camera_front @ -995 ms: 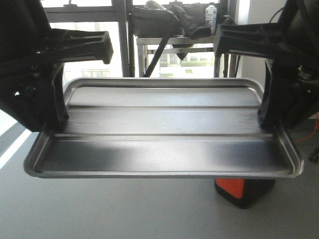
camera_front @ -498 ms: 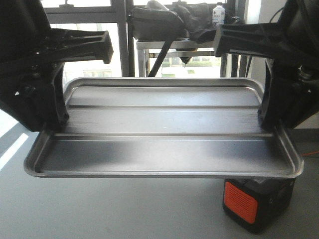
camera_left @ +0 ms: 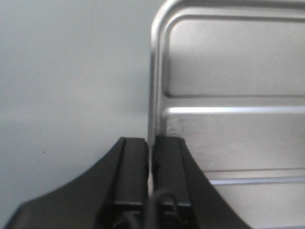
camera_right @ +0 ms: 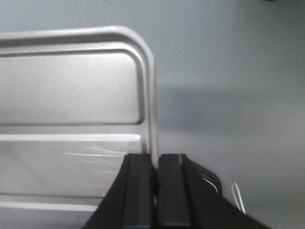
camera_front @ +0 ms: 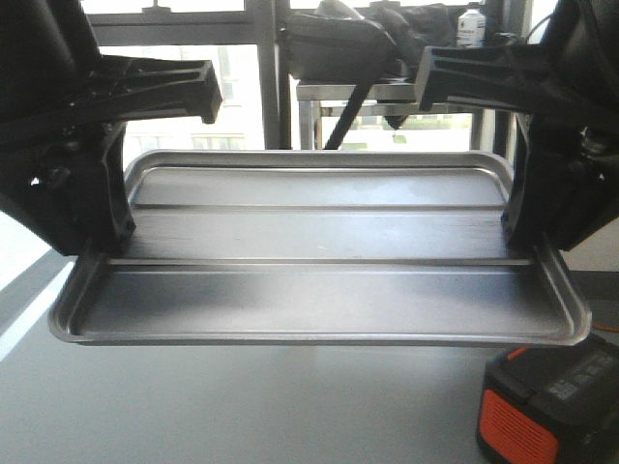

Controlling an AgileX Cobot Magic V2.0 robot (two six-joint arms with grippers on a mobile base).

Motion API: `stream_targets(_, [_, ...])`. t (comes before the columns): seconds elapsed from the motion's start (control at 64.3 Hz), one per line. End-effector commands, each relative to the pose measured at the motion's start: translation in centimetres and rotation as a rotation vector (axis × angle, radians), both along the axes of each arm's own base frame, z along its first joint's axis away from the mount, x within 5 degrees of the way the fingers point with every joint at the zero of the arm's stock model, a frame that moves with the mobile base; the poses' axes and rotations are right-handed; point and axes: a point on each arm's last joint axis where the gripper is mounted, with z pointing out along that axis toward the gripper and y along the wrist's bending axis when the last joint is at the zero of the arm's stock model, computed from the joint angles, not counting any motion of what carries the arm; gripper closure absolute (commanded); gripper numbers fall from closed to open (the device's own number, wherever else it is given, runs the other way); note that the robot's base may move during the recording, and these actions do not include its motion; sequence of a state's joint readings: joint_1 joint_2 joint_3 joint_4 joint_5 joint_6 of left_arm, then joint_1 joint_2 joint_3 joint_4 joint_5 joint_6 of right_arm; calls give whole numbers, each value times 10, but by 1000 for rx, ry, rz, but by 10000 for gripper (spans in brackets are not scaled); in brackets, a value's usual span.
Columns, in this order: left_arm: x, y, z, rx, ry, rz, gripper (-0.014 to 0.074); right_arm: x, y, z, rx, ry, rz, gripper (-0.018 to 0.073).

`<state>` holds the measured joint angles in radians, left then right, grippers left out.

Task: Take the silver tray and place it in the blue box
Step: 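Hold the tray level in both grippers while the base turns away, then carry the tray with both grippers over the blue bin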

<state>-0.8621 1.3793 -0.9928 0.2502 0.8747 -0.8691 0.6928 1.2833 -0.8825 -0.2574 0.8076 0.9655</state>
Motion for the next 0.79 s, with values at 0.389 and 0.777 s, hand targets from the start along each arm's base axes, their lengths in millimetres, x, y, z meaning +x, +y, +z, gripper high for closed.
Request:
stream_targets(0.389, [-1, 2, 15, -18, -50, -2, 603, 2, -3, 16, 9, -78, 12, 510])
stream_targets(0.777, [-1, 2, 15, -18, -50, -2, 603, 2, -3, 16, 9, -78, 12, 510])
